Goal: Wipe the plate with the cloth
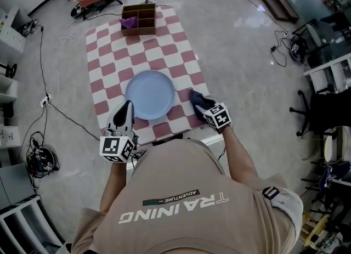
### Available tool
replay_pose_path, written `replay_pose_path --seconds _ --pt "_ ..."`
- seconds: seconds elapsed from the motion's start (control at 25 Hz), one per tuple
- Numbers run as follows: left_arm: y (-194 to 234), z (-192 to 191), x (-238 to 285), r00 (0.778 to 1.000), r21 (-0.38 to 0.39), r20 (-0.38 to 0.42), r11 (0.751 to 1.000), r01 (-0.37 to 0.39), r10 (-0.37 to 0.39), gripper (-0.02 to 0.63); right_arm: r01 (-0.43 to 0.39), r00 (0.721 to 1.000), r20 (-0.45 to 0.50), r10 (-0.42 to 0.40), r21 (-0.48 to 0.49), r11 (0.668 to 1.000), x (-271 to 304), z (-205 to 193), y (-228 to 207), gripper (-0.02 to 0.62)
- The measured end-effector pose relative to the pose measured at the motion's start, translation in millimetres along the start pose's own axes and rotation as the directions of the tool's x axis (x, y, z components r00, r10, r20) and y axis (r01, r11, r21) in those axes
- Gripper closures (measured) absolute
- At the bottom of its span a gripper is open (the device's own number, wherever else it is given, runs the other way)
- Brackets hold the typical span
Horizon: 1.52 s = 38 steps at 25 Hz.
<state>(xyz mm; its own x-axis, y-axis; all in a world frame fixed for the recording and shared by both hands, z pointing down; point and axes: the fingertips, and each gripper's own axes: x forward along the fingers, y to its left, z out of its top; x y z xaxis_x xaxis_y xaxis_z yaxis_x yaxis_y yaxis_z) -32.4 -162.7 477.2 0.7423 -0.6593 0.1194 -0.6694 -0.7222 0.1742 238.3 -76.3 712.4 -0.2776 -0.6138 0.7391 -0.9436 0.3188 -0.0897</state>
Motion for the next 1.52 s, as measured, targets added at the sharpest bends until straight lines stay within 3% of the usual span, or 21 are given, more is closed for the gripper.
replay_pose_path --seconds 0.44,0.84,0.96,1.08,1.24,1.44,1.52 --pt "-7 7 -2 1.0 0.008 0.015 1.0 0.01 -0.01 0.594 0.006 0.999 -0.046 -0.009 -0.056 0.998 3 -4 8 0.469" --pt "-12 4 -3 1.0 0.011 0.007 1.0 0.025 -0.025 0.594 0.055 0.997 0.066 -0.05 -0.07 0.996 -34 29 6 0.48" --pt "-15 8 -1 0.999 0.025 0.011 0.999 0.035 -0.036 0.594 0.073 0.988 0.141 -0.06 -0.085 0.994 -54 55 10 0.482" --pt "-15 14 2 0.999 0.042 0.023 0.998 0.037 -0.038 0.594 0.074 0.966 0.254 -0.044 -0.109 0.991 -81 102 21 0.482" --pt "-13 21 3 0.999 0.055 0.036 0.998 0.033 -0.035 0.594 0.048 0.908 0.418 0.021 -0.154 0.987 -116 170 43 0.482" --pt "-11 45 4 0.995 0.078 0.093 0.997 0.013 -0.02 0.594 0.014 0.827 0.547 0.127 -0.245 0.969 -159 238 81 0.482" --pt "-6 51 1 0.994 0.075 0.111 0.997 -0.006 -0.002 0.594 0.001 0.81 0.565 0.158 -0.27 0.963 -167 254 92 0.482"
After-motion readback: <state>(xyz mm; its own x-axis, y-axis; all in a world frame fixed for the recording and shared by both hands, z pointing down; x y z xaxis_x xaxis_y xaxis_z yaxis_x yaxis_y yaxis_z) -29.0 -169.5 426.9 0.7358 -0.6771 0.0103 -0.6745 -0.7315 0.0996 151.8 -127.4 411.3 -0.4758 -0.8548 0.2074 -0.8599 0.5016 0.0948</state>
